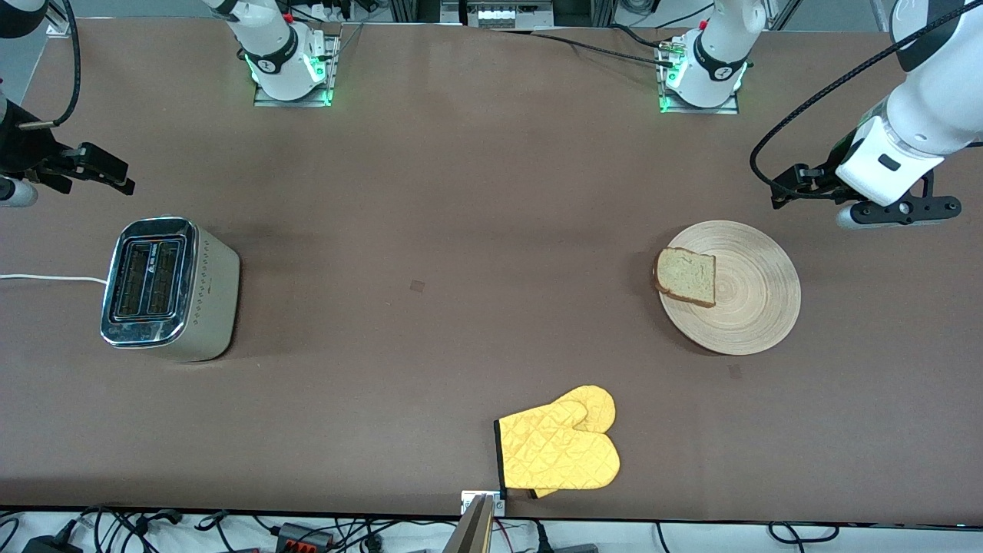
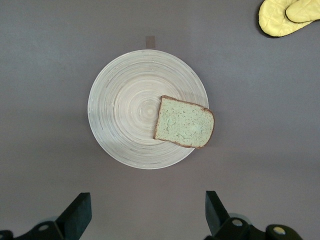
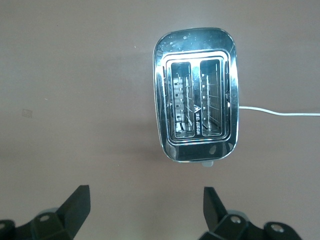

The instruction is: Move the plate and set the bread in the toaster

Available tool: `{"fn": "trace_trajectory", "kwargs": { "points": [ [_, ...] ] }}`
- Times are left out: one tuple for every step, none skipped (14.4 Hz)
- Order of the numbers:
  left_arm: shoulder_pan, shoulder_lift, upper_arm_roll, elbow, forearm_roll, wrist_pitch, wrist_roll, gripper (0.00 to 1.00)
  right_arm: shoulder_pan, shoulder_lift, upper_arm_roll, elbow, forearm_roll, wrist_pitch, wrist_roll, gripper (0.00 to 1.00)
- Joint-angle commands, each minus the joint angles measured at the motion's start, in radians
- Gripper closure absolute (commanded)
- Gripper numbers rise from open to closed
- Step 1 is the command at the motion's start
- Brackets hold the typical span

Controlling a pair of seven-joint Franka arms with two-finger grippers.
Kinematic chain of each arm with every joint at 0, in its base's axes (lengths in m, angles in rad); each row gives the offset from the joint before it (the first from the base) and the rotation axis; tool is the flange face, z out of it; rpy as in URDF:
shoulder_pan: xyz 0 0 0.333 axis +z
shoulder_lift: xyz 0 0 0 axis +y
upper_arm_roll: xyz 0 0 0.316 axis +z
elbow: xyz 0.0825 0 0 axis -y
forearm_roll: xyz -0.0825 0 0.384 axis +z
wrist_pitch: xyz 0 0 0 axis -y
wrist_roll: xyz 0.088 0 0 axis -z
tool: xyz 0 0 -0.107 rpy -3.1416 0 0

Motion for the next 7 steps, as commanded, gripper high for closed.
{"fn": "trace_trajectory", "kwargs": {
  "points": [
    [0.017, -0.016, -0.010, 0.000, -0.039, -0.001, 0.013, 0.00, -0.012, -0.034, 0.012, -0.023, -0.012, 0.001, 0.003, 0.00],
    [0.017, -0.015, -0.010, 0.002, -0.039, -0.001, 0.013, 0.00, -0.014, -0.029, 0.014, -0.018, -0.012, 0.004, 0.000, 0.00],
    [0.017, -0.015, -0.007, 0.000, -0.039, 0.000, 0.014, 0.00, -0.012, -0.029, 0.014, -0.020, -0.012, 0.006, -0.001, 0.00],
    [0.017, -0.013, -0.004, 0.002, -0.039, 0.002, 0.014, 0.00, -0.011, -0.029, 0.014, -0.020, -0.012, 0.007, -0.001, 0.00],
    [0.016, -0.013, -0.004, 0.002, -0.039, 0.002, 0.013, 0.00, -0.011, -0.029, 0.014, -0.020, -0.012, 0.008, -0.001, 0.00],
    [0.020, -0.010, -0.001, 0.002, -0.039, 0.002, 0.014, 0.00, -0.012, -0.029, 0.014, -0.020, -0.012, 0.006, 0.004, 0.00],
    [0.034, -0.007, 0.000, 0.000, -0.039, 0.003, 0.014, 0.00, -0.014, -0.028, 0.014, -0.021, -0.012, 0.007, 0.004, 0.00]
  ]
}}
